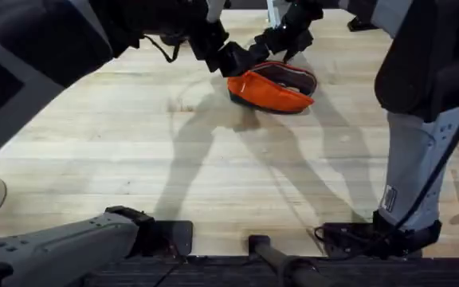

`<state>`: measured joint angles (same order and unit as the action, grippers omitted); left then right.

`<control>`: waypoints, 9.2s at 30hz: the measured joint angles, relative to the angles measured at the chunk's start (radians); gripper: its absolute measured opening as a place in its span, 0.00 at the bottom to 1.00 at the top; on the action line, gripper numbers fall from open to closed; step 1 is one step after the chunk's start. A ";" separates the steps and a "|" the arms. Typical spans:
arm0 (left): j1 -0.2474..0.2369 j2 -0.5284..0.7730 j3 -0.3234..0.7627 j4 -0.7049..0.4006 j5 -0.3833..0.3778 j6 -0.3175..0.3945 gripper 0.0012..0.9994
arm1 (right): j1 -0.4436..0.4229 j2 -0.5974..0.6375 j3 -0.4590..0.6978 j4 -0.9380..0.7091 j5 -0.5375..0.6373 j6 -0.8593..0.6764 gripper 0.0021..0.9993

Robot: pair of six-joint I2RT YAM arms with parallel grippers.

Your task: Unzip the bag, pick up the pens from the table one at a time and place them inside, then zip the bag closed.

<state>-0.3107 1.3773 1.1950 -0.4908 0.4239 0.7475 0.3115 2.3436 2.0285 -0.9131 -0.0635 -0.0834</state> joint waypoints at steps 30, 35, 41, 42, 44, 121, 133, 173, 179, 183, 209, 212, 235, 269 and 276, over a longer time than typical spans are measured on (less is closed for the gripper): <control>0.000 0.000 0.000 0.000 0.001 0.000 0.99 | -0.017 0.000 0.000 0.001 0.008 -0.008 0.04; 0.000 0.000 0.000 0.000 0.001 0.000 0.99 | -0.018 0.000 0.000 0.003 0.008 -0.049 0.03; 0.000 0.000 0.000 0.000 0.001 0.000 0.99 | -0.017 0.000 0.000 0.014 0.019 -0.082 0.03; 0.000 0.000 0.000 0.000 0.001 0.000 0.99 | -0.016 0.000 0.000 0.024 0.026 -0.086 0.03; 0.000 0.000 0.000 0.000 0.001 0.000 0.99 | -0.016 0.000 0.000 0.045 0.041 -0.103 0.03; 0.000 0.000 0.000 0.000 0.001 0.000 0.99 | -0.024 -0.761 -0.221 -0.124 -0.076 -0.635 0.03; 0.000 0.000 0.000 0.000 0.001 0.000 0.99 | 0.001 -0.871 -0.438 -0.084 -0.076 -0.636 0.03; 0.000 0.000 0.000 0.000 0.001 0.000 0.99 | -0.149 -0.893 -0.439 -0.083 0.353 0.546 1.00; 0.000 0.000 0.000 0.000 0.001 0.000 0.99 | -0.149 -0.893 -0.439 -0.086 0.309 0.612 1.00; 0.000 0.000 0.000 0.000 0.001 0.000 0.99 | -0.149 -0.893 -0.439 -0.062 0.271 0.641 1.00; 0.000 0.000 0.000 0.000 0.001 0.000 1.00 | -0.160 -0.578 -0.127 -0.336 0.307 0.981 1.00; 0.000 0.000 0.000 0.000 0.001 0.000 1.00 | -0.167 -0.527 -0.058 -0.375 0.311 0.997 1.00; 0.000 0.000 0.000 0.000 0.001 0.000 0.99 | -0.238 -0.401 -0.015 -0.364 0.314 1.023 1.00; 0.000 0.000 0.000 0.000 0.001 0.000 0.99 | -0.192 -0.066 -0.015 -0.335 0.290 1.083 1.00; 0.000 0.000 0.000 0.000 0.001 0.000 0.99 | -0.192 -0.024 -0.016 -0.327 0.248 1.108 1.00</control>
<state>-0.3107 1.3773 1.1950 -0.4908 0.4252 0.7475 0.1200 2.3200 2.0122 -1.2399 0.1847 1.0246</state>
